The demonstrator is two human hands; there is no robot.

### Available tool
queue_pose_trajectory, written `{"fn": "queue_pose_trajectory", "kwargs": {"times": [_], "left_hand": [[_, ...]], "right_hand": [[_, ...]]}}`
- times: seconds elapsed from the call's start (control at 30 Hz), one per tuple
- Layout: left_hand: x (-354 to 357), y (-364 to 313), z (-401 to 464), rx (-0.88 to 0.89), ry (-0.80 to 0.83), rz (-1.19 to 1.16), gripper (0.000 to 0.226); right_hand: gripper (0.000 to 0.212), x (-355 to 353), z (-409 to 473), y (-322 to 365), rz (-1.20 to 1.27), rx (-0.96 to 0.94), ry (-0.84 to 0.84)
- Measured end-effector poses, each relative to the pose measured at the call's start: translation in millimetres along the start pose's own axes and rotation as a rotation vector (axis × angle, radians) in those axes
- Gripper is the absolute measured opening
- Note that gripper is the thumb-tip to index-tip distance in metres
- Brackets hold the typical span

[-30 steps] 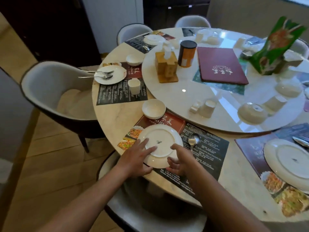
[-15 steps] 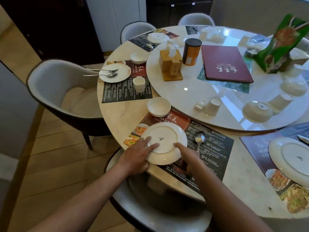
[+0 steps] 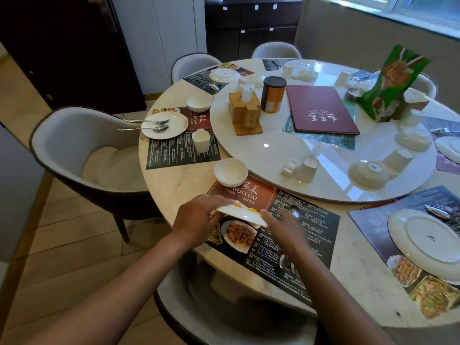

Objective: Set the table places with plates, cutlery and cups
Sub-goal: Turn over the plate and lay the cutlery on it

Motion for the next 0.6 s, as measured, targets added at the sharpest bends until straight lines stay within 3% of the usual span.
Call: {"fn": "queue_pose_trajectory", "kwargs": {"times": [0.13, 0.27, 0.37, 0.53, 0.6], "left_hand": [[3.0, 9.4, 21.6, -0.118, 0.072, -0.073, 0.024], [10.5, 24.0, 39.9, -0.230, 0.129, -0.149, 0.022], [23.4, 32.6, 50.0, -0.278, 0.194, -0.165, 0.019], [45.9, 43.4, 61.2, -0.356, 0.241, -0.183, 0.019], [56.9, 48.0, 62.4, -0.388, 0.266, -0.185, 0.022]], "right_hand": [[0.062, -6.7, -4.3, 15.3, 0.164, -0.094, 0.101], [0.067, -22.1, -12.9, 17.1, 0.261, -0.101, 0.011], [0.058, -24.4, -16.2, 14.5, 0.237, -0.094, -0.012], [0.018, -9.2, -0.3, -5.3, 0.076, -0.076, -0.008], [0.012, -1.1, 7.1, -15.4, 0.065, -0.027, 0.013]]}}
Point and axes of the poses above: each hand's wrist, its own z-axis towards the middle knuckle, its own x-axis out of the palm, y = z × x, the point moved 8 cm from there along z, towards the middle knuckle, and after that the axes turned 9 degrees about x, right-handed, at the moved point
